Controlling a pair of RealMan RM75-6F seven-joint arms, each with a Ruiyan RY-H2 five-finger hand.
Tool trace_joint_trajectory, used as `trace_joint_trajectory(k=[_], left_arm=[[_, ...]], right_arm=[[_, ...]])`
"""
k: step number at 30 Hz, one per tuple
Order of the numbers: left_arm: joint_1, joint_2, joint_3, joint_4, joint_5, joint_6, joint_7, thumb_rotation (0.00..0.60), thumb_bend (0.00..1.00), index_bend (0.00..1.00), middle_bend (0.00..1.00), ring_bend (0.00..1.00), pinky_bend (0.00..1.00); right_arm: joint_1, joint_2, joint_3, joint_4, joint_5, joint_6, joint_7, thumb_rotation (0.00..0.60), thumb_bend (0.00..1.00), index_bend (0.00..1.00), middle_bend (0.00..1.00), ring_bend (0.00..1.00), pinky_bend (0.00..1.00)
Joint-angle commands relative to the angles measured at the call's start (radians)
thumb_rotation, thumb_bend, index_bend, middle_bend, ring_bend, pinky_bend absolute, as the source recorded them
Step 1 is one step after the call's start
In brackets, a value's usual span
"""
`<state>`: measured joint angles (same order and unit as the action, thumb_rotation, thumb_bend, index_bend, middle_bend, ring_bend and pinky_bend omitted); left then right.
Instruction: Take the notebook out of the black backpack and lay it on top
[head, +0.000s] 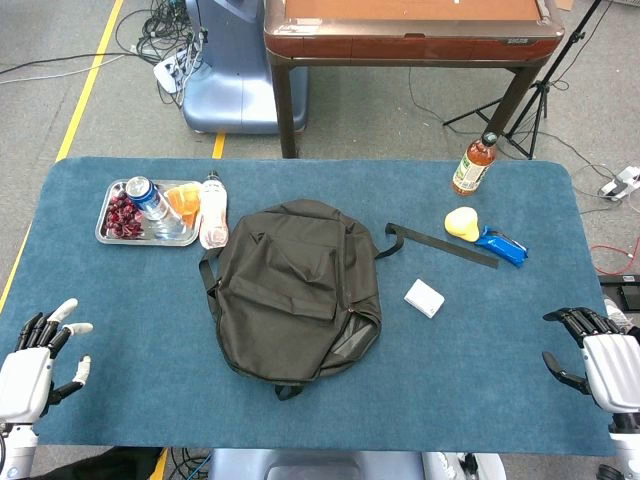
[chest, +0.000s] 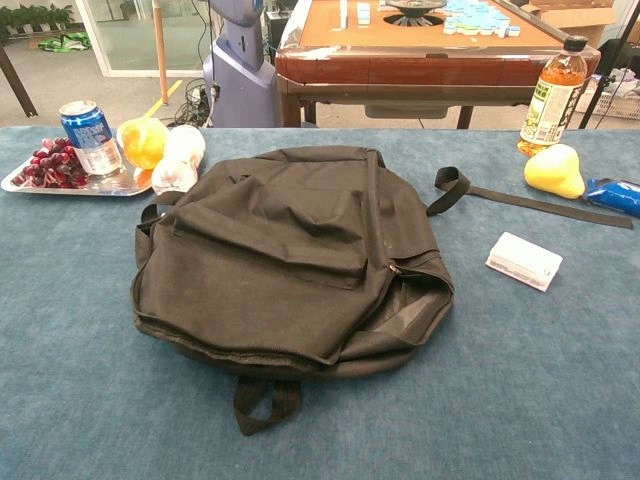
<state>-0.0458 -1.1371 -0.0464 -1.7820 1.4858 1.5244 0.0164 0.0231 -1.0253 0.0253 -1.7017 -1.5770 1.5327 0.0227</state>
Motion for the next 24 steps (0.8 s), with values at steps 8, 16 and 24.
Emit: trace_joint_trajectory(k=[8, 16, 24], left_arm=[[-0.029, 0.007, 0.004, 0.021, 0.035, -0.035, -0.015, 0.6, 0.44, 0.32, 0.11, 0.09, 0.03], [-0.12, 0.046, 0.027, 0.05, 0.134, -0.148, -0.071, 0.6, 0.42, 0.32, 0.11, 0.09, 0.03], [-0.231, 0.027, 0.059, 0.095, 0.226, -0.282, -0.121, 0.6, 0.38, 0.31, 0.11, 0.09, 0.03]], right_arm=[[-0.012, 0.004, 0.035, -0.016, 0.01, 0.062, -0.052, 0.6, 0.3, 0.35, 0.33, 0.24, 0.36], [-0.006, 0.056, 0.057, -0.08, 0.017, 0.069, -0.073, 0.6, 0.3, 0.35, 0.32, 0.24, 0.36], [0.004, 0.079, 0.059, -0.111, 0.014, 0.051, -0.085, 0.6, 0.3, 0.35, 0.32, 0.23, 0.36]])
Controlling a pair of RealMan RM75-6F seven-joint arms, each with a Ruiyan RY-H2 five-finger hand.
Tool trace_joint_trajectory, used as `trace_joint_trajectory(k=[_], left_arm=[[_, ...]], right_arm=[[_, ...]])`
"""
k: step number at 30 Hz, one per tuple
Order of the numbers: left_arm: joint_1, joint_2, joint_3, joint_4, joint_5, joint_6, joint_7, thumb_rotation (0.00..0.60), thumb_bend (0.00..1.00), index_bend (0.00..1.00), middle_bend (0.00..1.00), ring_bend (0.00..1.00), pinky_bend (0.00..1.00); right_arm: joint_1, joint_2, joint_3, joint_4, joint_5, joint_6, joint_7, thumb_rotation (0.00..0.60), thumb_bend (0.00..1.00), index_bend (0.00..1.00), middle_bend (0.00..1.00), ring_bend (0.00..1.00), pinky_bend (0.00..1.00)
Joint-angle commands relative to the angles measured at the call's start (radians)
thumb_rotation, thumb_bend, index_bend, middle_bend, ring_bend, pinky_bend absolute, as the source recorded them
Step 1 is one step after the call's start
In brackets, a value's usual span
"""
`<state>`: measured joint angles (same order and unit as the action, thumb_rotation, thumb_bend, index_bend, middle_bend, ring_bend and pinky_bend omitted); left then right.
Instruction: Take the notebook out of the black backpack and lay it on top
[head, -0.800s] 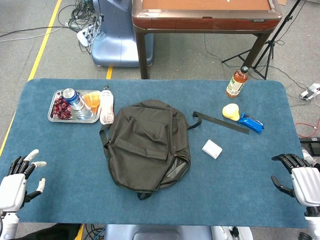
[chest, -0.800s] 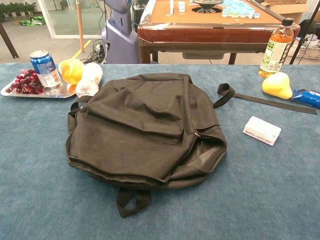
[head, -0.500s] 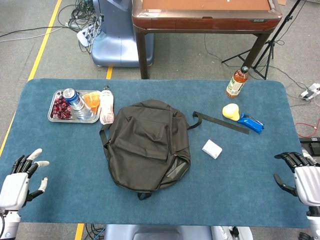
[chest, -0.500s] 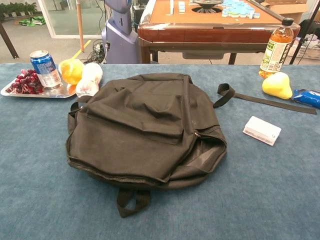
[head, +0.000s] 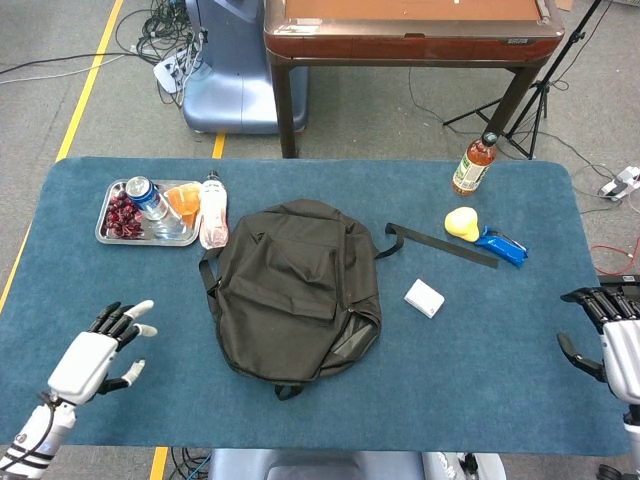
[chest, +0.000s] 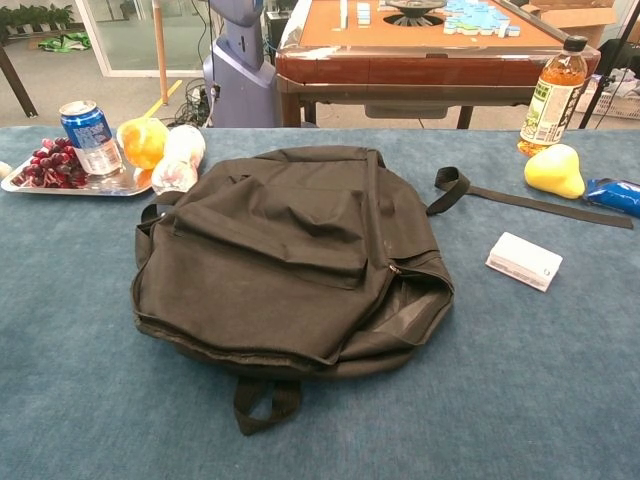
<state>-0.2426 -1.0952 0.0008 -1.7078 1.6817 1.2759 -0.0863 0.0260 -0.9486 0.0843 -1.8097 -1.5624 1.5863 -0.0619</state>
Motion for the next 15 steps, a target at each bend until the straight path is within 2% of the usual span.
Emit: trace_joint_trajectory(k=[1, 10, 15], left_arm=[[-0.045, -0.021, 0.014, 0.026, 0.036, -0.044, -0.022, 0.6, 0.36, 0.31, 0.11, 0.09, 0.03], [-0.146, -0.102, 0.026, 0.095, 0.094, -0.135, -0.008, 0.6, 0.27, 0.2, 0.08, 0.08, 0.02], [-0.188, -0.168, 0.022, 0.146, 0.107, -0.153, -0.004, 0.6, 0.26, 0.19, 0.07, 0.07, 0.02]], right_arm=[[0.002, 0.003, -0.001, -0.005, -0.001, -0.004, -0.001, 0.6, 0.3, 0.35, 0.32, 0.23, 0.36], [0.003, 0.004, -0.005, -0.008, 0.0, -0.012, -0.002, 0.6, 0.3, 0.35, 0.32, 0.23, 0.36], [0.0, 0.004, -0.006, -0.006, 0.005, -0.011, 0.001, 0.6, 0.3, 0.35, 0.32, 0.23, 0.36]])
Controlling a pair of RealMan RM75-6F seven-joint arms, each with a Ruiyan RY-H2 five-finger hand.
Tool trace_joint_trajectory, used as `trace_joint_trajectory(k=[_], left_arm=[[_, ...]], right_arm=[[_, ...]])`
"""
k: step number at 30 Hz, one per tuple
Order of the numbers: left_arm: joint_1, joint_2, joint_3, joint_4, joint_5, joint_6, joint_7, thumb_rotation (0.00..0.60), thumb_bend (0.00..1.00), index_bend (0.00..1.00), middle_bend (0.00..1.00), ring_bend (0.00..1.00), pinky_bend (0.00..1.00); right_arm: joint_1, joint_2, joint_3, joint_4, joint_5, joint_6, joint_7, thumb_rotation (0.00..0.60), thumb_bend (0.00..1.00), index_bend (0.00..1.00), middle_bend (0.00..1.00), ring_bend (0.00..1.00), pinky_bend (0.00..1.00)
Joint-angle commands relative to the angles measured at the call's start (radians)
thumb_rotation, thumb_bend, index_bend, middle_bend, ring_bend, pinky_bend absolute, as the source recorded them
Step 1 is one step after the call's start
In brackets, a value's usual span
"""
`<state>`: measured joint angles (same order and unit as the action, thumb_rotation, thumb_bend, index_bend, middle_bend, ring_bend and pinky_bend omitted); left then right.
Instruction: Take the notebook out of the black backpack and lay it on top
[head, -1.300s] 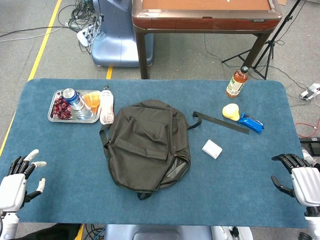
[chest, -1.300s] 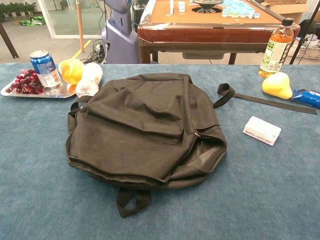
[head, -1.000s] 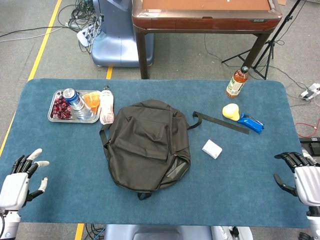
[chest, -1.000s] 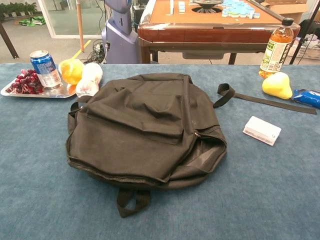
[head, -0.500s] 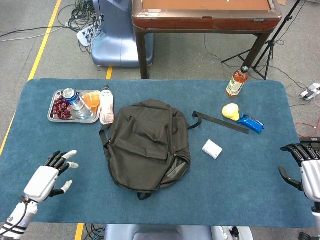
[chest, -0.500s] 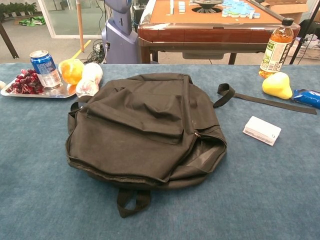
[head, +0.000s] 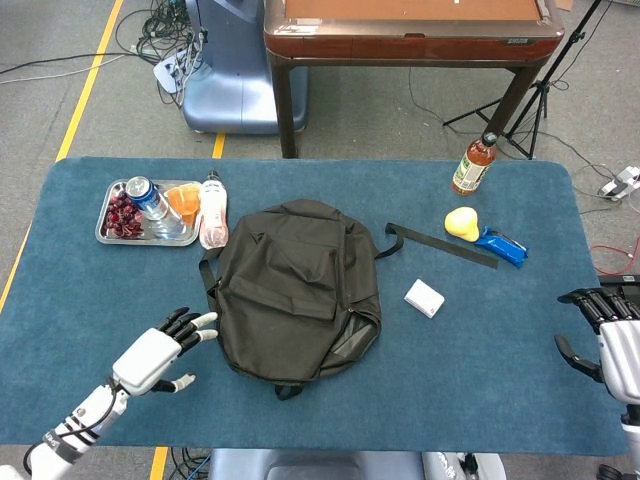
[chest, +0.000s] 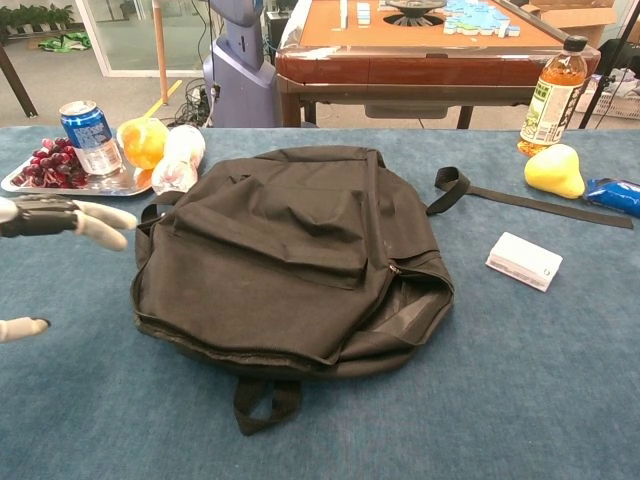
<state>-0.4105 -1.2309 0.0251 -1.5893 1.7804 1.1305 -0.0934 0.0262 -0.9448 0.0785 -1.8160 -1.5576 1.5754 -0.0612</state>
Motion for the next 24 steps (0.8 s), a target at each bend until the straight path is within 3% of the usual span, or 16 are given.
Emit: trace_joint_trajectory(k=[1, 12, 24], left_arm=[[-0.029, -0.05, -0.002, 0.041, 0.012, -0.011, 0.0, 0.6, 0.26, 0.19, 0.07, 0.07, 0.02], [-0.086, -0.176, 0.007, 0.144, -0.007, -0.033, -0.043, 0.6, 0.25, 0.19, 0.07, 0.07, 0.02], [-0.142, -0.293, -0.048, 0.213, -0.085, -0.032, -0.111, 0.6, 0.22, 0.23, 0.07, 0.07, 0.02]], right_arm=[[-0.002, 0.0, -0.001, 0.001, 0.002, 0.001, 0.001, 0.6, 0.3, 0.35, 0.32, 0.23, 0.36], [-0.028, 0.007, -0.009, 0.014, 0.013, 0.025, 0.023, 0.6, 0.3, 0.35, 0.32, 0.23, 0.36], [-0.037, 0.003, -0.013, 0.035, 0.018, 0.027, 0.047, 0.6, 0.3, 0.35, 0.32, 0.23, 0.36]])
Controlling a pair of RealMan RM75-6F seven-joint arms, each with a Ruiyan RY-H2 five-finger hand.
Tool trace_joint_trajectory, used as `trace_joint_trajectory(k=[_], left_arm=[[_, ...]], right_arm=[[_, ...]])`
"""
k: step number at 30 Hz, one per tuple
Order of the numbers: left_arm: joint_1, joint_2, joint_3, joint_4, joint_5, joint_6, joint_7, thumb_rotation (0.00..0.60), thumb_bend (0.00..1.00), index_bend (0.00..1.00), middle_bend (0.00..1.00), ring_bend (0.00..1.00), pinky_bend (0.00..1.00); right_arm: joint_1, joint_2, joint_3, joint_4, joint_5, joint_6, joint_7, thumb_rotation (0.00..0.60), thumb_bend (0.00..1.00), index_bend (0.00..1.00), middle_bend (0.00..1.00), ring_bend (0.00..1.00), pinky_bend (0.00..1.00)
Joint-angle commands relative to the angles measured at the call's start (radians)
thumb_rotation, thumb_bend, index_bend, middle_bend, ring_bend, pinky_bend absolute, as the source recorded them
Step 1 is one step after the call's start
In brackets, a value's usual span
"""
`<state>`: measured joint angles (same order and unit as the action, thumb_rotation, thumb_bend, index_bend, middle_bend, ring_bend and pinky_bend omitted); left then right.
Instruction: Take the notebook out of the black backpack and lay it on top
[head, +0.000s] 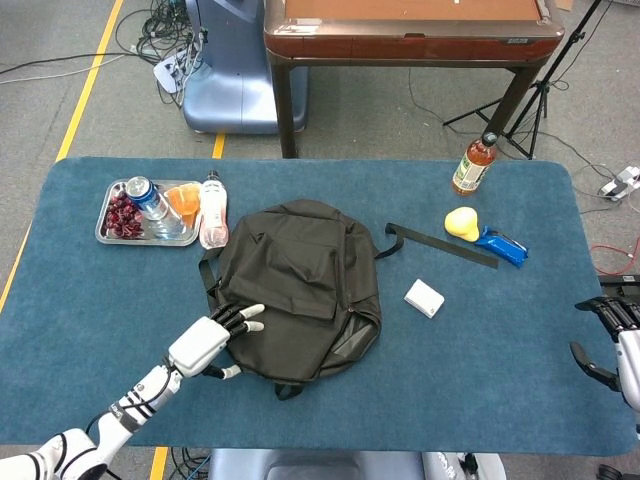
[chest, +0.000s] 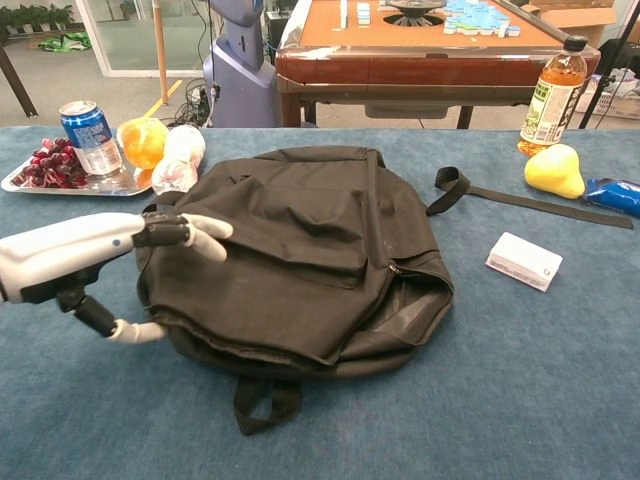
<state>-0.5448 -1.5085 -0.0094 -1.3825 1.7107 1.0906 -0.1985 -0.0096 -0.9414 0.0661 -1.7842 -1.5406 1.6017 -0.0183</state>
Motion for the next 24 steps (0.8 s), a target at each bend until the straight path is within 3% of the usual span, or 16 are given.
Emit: trace_joint_trajectory(k=[1, 7, 10, 14, 20, 24], left_arm=[[-0.008, -0.021, -0.018, 0.008, -0.021, 0.01, -0.008, 0.6, 0.22, 0.24, 0.07, 0.07, 0.02], [-0.024, -0.05, -0.042, 0.008, -0.063, 0.008, -0.018, 0.6, 0.22, 0.31, 0.07, 0.08, 0.02], [-0.037, -0.061, -0.055, 0.011, -0.08, 0.003, -0.012, 0.6, 0.23, 0.42, 0.08, 0.08, 0.02], [-0.058, -0.068, -0.077, 0.003, -0.108, -0.011, 0.018, 0.6, 0.4, 0.55, 0.08, 0.08, 0.02], [-0.073, -0.061, -0.093, -0.064, -0.161, -0.04, 0.072, 0.6, 0.56, 0.63, 0.08, 0.08, 0.02], [-0.074, -0.054, -0.13, -0.139, -0.243, -0.058, 0.058, 0.6, 0.6, 0.65, 0.1, 0.08, 0.02]], right_arm=[[-0.002, 0.0, 0.0, 0.005, 0.002, 0.001, 0.006, 0.6, 0.3, 0.35, 0.32, 0.23, 0.36], [-0.009, 0.003, 0.0, 0.016, 0.003, 0.01, 0.023, 0.6, 0.3, 0.35, 0.32, 0.23, 0.36], [-0.011, 0.004, 0.001, 0.021, 0.004, 0.011, 0.031, 0.6, 0.3, 0.35, 0.32, 0.23, 0.36], [-0.01, 0.002, 0.001, 0.026, 0.0, 0.01, 0.037, 0.6, 0.3, 0.35, 0.32, 0.23, 0.36], [-0.009, -0.001, 0.0, 0.034, -0.001, 0.005, 0.045, 0.6, 0.3, 0.35, 0.32, 0.23, 0.36], [-0.002, -0.002, -0.004, 0.039, -0.016, -0.004, 0.047, 0.6, 0.3, 0.35, 0.32, 0.23, 0.36]])
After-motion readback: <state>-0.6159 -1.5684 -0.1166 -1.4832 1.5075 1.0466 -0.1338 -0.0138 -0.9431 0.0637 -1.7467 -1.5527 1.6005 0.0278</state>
